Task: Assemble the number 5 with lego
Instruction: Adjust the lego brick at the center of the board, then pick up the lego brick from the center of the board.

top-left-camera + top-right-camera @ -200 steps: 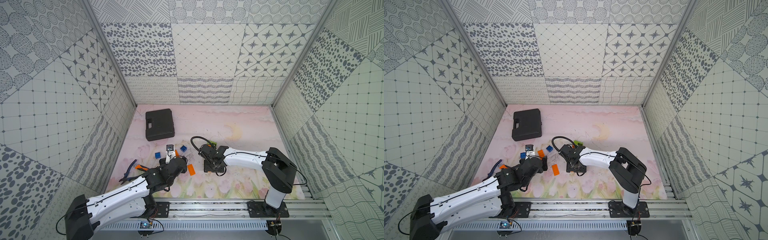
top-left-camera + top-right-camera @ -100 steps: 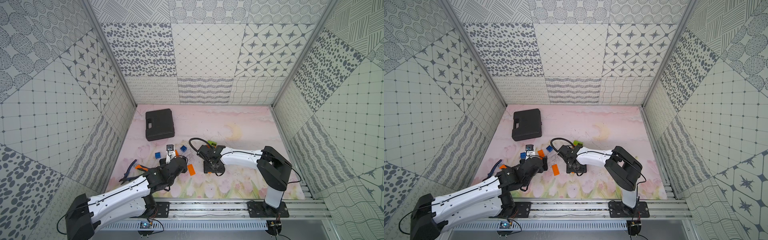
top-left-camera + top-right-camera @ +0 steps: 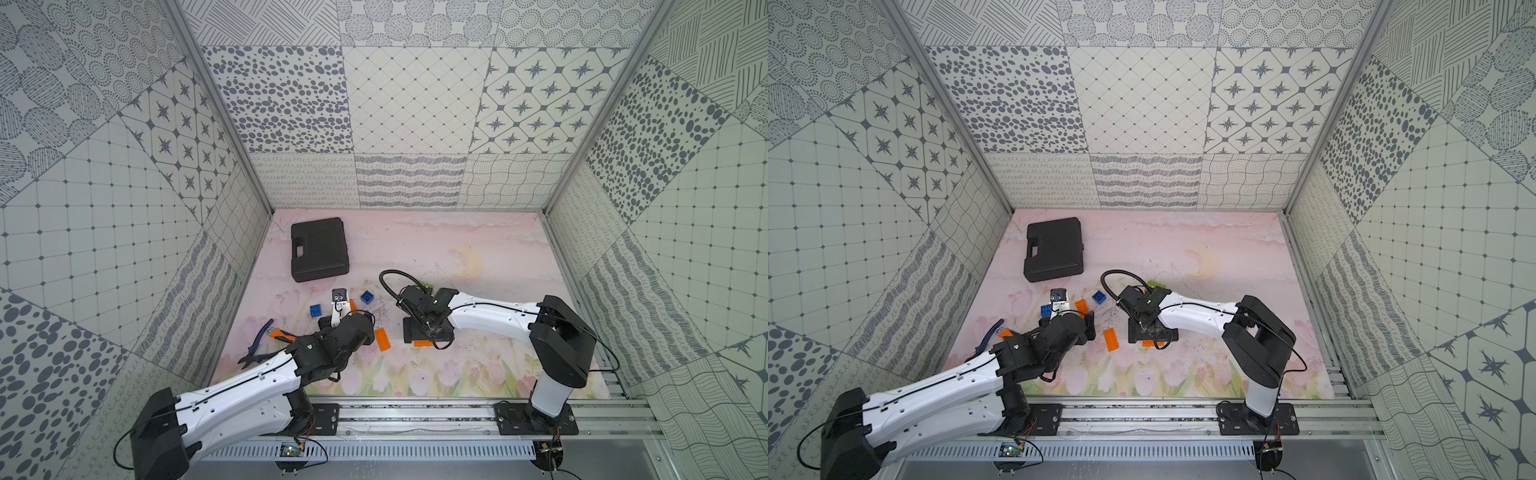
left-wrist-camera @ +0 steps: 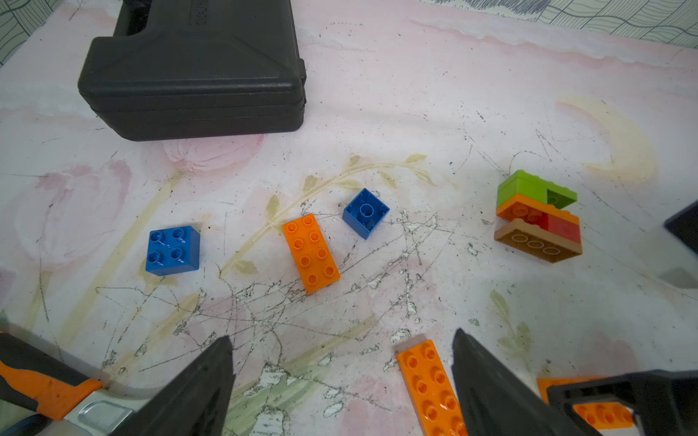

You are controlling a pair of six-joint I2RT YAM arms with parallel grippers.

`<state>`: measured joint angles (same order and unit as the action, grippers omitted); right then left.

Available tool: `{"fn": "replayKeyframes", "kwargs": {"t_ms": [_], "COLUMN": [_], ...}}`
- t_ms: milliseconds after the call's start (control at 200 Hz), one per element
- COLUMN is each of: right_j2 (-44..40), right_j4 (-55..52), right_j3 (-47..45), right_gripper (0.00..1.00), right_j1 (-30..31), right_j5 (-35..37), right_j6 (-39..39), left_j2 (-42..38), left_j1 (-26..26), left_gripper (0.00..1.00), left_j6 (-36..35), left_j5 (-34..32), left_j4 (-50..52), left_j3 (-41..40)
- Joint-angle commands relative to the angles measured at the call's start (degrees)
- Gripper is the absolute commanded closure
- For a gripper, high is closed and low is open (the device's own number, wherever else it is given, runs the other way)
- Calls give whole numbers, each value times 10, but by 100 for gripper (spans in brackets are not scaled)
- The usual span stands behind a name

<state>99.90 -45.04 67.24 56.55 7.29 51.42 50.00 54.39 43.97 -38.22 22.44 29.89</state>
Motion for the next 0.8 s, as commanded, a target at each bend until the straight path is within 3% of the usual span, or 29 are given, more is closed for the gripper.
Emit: {"fn": "replayKeyframes", "kwargs": {"t_ms": [0,315,475,610,790], "right_j2": [-30,16,18,-14,-90], "right_j4": [68,105,104,108,126], "right_j3": [-8,30,39,25,-26], "right_gripper": [3,11,12,5,1], "right_j1": [4,23,24,24,21], "right_j5": [-21,-65,-62,-31,30], "right_j6": [-29,-53,-59,-60,-53], "left_j2": [0,-34,-29,42,207], "left_j1": [-10,-95,-165,-212,-225], "left_gripper": [6,6,9,19,24], "left_j6": [34,76,63,22,20], "left_j5": [-12,57,159,270,304], "left_j4": [29,81,64,35,69], "left_j3": [12,2,3,44,161]}}
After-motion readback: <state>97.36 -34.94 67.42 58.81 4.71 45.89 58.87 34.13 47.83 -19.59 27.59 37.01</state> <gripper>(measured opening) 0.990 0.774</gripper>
